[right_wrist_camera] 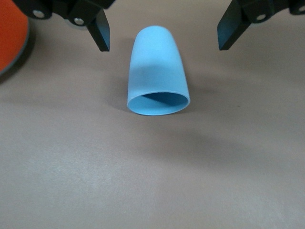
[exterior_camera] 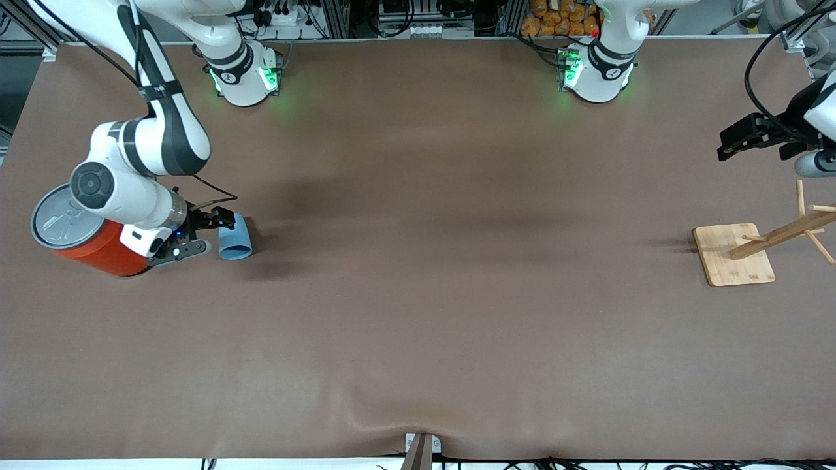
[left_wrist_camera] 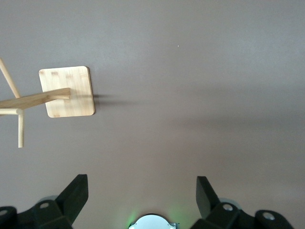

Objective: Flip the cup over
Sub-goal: 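Close the right gripper around the blue cup's body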

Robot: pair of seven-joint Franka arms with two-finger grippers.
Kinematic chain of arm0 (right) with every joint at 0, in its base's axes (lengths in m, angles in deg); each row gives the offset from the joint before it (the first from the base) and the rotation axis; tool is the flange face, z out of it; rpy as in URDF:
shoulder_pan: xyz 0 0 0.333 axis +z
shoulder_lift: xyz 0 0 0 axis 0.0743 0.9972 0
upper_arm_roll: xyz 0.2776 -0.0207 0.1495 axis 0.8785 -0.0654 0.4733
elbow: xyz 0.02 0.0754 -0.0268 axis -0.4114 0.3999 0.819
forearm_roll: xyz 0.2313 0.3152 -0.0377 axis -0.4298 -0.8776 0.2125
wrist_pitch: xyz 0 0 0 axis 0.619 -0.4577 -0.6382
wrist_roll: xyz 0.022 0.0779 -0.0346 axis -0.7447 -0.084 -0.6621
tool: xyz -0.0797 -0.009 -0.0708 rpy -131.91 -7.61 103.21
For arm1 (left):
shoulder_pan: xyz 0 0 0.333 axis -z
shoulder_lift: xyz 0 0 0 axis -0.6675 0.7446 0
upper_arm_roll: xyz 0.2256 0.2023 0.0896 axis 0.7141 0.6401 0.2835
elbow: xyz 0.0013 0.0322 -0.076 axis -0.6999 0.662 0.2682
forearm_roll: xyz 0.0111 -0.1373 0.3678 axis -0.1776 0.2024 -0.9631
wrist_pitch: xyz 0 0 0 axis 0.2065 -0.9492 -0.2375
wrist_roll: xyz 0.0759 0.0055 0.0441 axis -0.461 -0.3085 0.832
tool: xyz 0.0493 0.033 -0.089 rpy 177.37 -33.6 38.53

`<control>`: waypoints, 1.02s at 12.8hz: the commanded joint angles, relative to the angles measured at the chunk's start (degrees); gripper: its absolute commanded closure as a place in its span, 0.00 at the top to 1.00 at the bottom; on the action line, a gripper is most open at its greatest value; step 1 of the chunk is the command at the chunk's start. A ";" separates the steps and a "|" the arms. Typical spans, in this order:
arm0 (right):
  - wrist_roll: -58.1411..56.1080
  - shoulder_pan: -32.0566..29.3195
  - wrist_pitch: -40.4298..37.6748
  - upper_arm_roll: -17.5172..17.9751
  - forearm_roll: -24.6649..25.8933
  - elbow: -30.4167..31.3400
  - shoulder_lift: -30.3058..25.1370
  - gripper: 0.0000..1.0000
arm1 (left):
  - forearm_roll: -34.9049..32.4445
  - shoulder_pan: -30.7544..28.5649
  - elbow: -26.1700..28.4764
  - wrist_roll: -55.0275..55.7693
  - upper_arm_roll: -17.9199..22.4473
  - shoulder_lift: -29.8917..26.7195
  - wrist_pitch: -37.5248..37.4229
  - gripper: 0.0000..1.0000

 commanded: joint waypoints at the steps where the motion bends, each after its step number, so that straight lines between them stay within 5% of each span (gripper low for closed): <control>1: -2.46 -0.17 4.75 0.00 -0.11 2.87 0.08 1.00 | -0.25 0.40 -1.02 0.71 -0.57 1.15 0.37 1.00; 10: -2.54 -0.17 16.79 0.00 -0.02 5.87 6.76 1.00 | -0.16 -0.30 -0.93 0.71 -0.66 1.33 1.33 1.00; 13: -2.54 0.27 17.77 0.00 -0.02 5.78 7.39 0.56 | -0.16 -0.39 -0.93 0.71 -0.66 1.42 1.51 1.00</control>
